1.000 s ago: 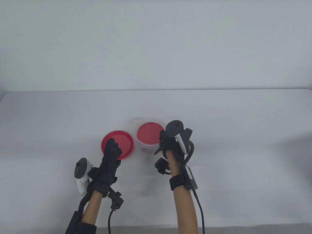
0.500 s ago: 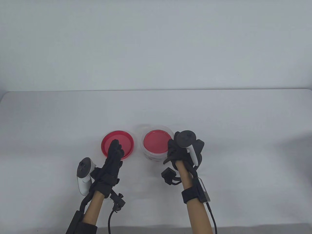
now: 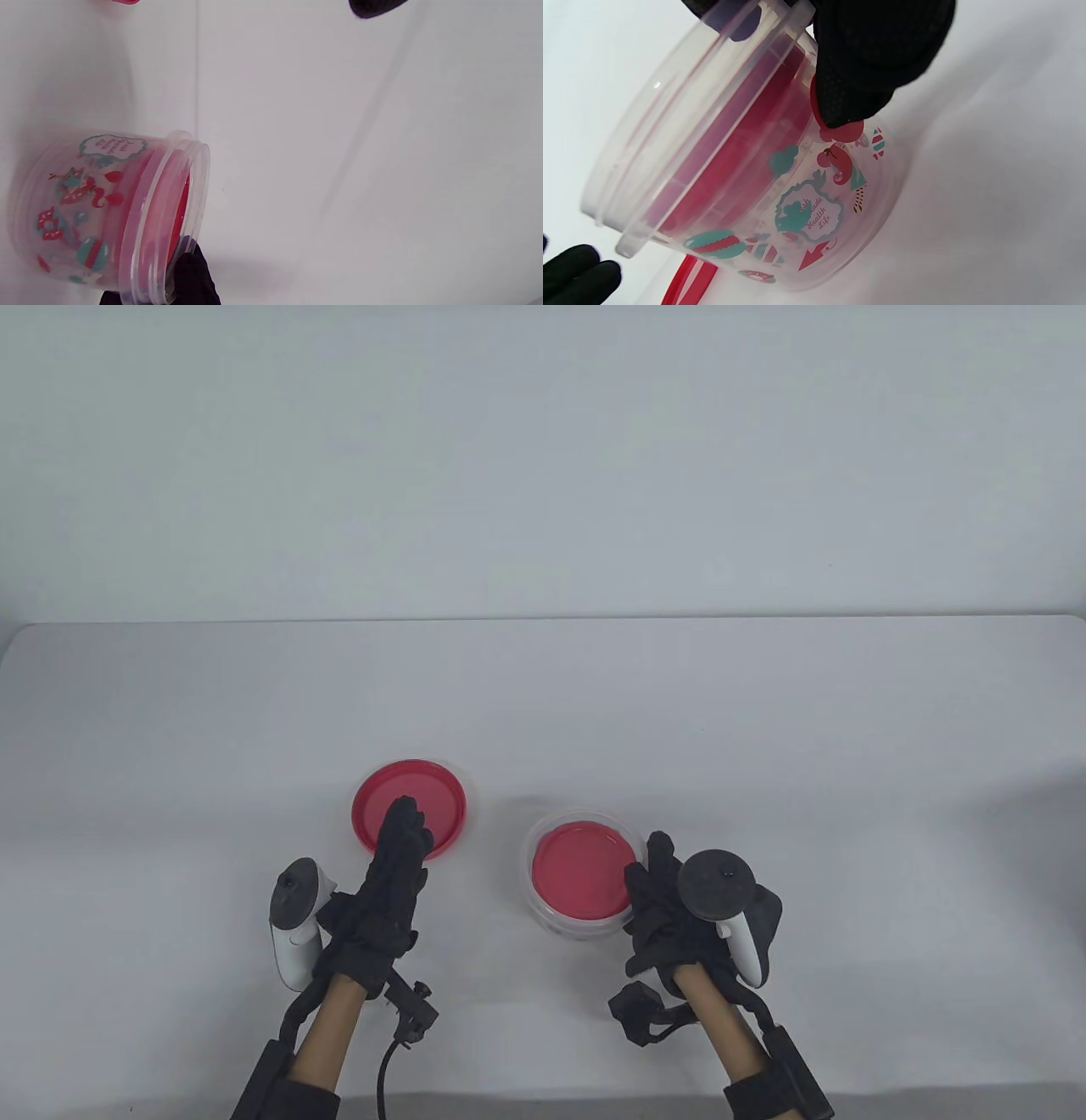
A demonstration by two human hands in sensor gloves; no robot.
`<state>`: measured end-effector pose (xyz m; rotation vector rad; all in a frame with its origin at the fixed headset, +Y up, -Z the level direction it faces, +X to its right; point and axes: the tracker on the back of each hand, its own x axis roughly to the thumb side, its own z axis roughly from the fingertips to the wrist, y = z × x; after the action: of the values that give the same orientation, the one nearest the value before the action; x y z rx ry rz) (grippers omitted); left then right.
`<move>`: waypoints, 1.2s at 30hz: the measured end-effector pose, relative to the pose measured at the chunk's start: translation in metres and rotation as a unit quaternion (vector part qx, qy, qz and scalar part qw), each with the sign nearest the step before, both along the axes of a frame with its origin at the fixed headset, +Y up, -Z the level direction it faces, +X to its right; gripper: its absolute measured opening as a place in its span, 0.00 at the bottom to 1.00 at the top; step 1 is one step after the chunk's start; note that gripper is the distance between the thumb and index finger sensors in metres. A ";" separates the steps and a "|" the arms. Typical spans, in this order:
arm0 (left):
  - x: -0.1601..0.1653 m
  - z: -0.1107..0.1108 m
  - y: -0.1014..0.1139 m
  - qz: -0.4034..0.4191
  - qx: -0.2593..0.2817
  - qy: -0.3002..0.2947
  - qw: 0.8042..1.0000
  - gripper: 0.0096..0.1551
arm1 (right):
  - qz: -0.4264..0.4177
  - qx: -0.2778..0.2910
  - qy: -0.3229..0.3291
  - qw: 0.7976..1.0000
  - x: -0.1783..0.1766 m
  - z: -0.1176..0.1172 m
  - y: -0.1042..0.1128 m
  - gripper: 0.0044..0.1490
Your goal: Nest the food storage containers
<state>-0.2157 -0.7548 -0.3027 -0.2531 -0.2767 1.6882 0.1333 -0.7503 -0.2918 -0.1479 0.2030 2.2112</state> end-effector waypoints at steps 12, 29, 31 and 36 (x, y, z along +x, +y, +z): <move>0.007 0.004 -0.004 -0.059 -0.003 -0.010 0.998 0.42 | -0.038 -0.017 0.039 0.998 0.003 0.015 -0.002 0.41; -0.007 -0.018 0.035 -0.256 -0.019 0.093 0.962 0.43 | -0.051 -0.027 0.049 0.997 0.006 0.014 -0.001 0.40; -0.016 -0.031 0.041 -0.289 -0.044 0.119 0.949 0.43 | -0.049 -0.027 0.051 0.997 0.006 0.013 -0.001 0.39; -0.035 -0.062 0.039 -0.355 -0.138 0.142 0.914 0.43 | -0.048 -0.029 0.055 0.997 0.006 0.012 0.000 0.39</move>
<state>-0.2505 -0.7157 -0.3643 -0.2709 0.2578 1.0102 0.1397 -0.7506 -0.2797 -0.0478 0.3293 2.1212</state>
